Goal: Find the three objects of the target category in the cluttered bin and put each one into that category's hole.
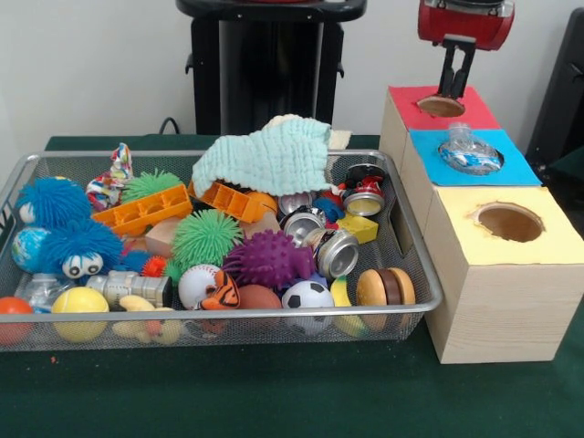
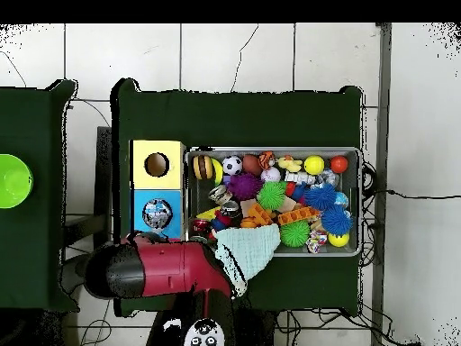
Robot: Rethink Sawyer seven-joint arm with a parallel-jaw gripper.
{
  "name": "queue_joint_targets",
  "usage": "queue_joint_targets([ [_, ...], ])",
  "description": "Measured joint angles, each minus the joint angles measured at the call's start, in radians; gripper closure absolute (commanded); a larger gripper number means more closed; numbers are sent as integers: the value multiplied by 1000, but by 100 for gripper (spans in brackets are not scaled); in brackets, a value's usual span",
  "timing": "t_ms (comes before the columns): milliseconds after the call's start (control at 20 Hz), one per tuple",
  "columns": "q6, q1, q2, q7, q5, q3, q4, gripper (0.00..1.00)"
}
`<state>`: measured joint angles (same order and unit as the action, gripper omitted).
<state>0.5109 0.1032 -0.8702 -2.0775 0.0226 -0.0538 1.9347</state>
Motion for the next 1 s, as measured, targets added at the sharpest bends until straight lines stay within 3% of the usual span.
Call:
queue_joint_targets([
  [600, -65, -29, 60, 0, 0, 7, -1, 100],
  [1000, -87, -2, 110, 0, 8, 7, -37, 100],
])
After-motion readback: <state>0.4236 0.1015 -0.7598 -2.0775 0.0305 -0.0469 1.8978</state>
